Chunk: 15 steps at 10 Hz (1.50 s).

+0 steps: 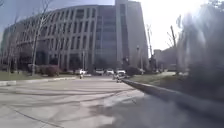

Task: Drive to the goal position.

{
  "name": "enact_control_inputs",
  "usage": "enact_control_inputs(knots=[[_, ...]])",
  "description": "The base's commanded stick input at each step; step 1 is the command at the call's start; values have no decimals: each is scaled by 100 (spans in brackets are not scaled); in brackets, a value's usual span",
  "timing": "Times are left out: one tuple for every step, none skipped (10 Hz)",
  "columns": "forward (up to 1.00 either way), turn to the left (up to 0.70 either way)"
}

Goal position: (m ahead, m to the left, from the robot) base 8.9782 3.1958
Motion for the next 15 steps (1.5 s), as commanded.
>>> enact_control_inputs(knots=[[100, 30], [100, 39], [100, 43], [100, 42], [100, 31], [100, 19], [100, 8], [100, 8], [100, 16], [100, 25], [100, 33], [100, 41], [100, 43], [100, 43], [100, 43]])
